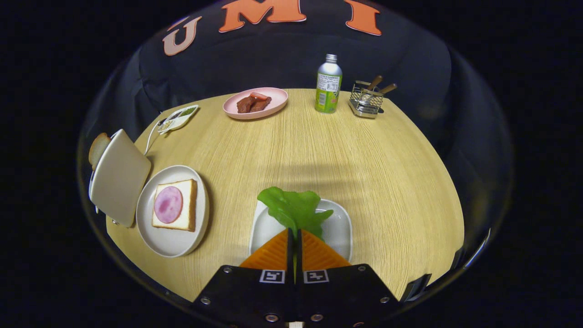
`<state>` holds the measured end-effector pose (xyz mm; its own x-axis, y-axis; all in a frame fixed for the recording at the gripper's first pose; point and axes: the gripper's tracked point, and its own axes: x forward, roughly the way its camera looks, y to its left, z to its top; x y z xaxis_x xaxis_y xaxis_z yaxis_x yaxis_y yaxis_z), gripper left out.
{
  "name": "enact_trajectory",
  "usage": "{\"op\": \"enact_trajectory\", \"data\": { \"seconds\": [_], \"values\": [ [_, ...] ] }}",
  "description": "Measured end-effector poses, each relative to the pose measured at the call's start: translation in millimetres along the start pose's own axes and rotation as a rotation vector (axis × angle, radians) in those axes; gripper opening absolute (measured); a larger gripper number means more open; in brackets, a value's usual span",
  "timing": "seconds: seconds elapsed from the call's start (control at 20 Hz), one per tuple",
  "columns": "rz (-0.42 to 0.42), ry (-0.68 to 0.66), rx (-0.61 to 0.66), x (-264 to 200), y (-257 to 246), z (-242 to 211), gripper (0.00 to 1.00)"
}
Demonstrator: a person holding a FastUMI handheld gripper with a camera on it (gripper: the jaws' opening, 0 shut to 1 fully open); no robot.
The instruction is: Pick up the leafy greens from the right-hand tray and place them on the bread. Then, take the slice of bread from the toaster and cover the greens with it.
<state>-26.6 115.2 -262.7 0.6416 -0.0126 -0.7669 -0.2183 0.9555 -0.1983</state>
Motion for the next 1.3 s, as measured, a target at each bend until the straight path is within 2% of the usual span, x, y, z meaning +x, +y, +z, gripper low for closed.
{"op": "enact_trajectory", "data": {
  "seconds": [0.3,0.6,0.95,1.3],
  "values": [
    [0.053,-0.047,-0.027,-23.4,48.3,28.8,0.01],
    [0.132,-0.071,-0.056,-26.2,120.8,46.8,0.01],
    [0.185,-0.058,-0.101,-9.8,194.6,44.9,0.01],
    [0.185,-0.017,-0.137,13.0,227.3,27.7,0.02]
  ]
}}
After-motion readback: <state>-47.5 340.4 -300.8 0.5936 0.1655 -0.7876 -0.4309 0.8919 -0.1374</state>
